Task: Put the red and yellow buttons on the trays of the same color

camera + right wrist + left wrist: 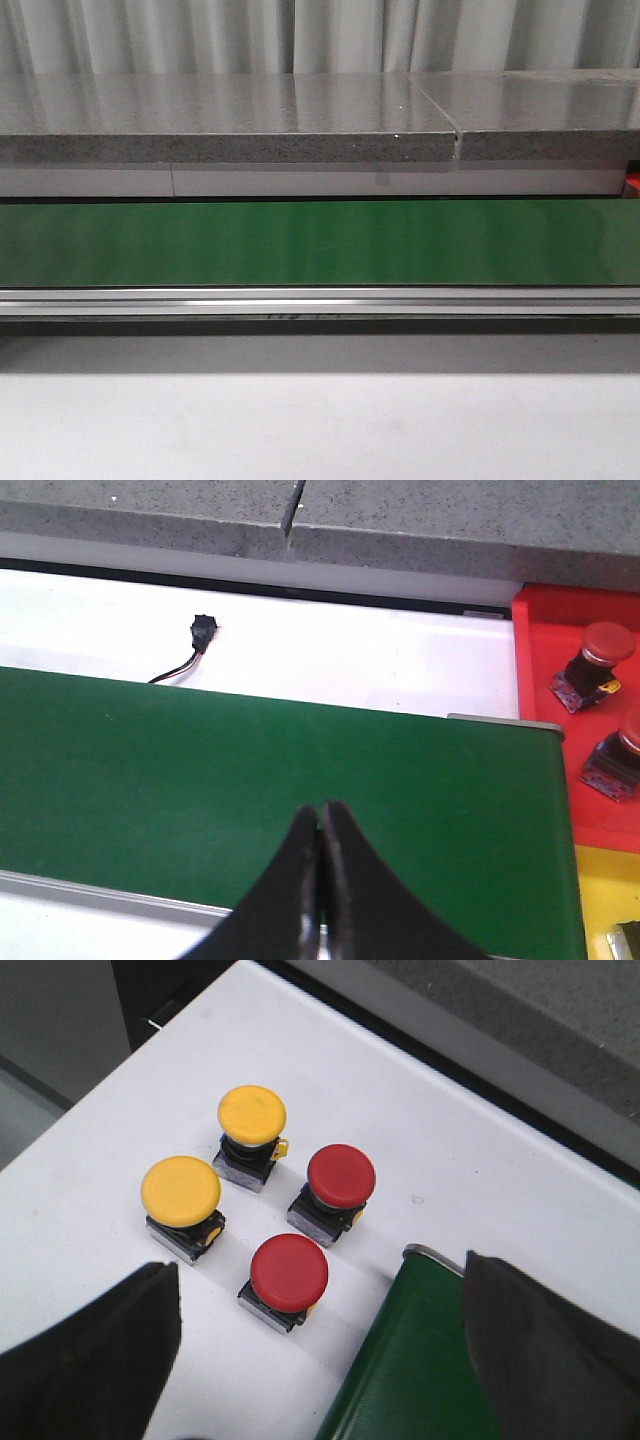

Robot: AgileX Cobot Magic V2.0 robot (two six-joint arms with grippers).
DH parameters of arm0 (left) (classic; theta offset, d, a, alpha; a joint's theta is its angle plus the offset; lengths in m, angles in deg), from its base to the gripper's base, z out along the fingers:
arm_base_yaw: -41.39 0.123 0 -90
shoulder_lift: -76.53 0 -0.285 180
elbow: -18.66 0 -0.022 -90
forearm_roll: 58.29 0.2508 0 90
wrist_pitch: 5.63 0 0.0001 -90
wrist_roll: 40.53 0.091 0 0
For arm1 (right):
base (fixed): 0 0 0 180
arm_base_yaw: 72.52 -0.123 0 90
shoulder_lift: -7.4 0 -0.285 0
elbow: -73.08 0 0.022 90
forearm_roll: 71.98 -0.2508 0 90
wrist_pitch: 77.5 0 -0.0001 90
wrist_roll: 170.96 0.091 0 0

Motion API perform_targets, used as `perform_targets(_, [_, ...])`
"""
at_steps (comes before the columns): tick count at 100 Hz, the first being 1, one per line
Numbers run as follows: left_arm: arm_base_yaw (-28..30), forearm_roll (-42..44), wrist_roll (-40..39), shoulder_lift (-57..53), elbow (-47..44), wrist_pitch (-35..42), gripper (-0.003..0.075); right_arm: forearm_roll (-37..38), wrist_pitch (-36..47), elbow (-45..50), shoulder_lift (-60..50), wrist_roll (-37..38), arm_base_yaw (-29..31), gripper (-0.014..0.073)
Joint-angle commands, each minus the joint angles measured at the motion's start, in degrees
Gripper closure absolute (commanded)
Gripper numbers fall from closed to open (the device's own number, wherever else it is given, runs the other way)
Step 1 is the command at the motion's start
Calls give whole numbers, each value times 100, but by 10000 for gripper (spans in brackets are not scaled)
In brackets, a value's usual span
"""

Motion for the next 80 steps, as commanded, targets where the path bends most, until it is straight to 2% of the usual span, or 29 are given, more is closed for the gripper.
perform_targets(1, [5,49,0,175,300,268,154,-93,311,-137,-55,-76,-11,661])
perform_targets(28, [5,180,0,1026,604,230,155,-93,311,-137,-55,-76,-11,661])
perform_targets(80, [5,222,0,1824,755,557,155,-93,311,-137,-55,-76,-11,661])
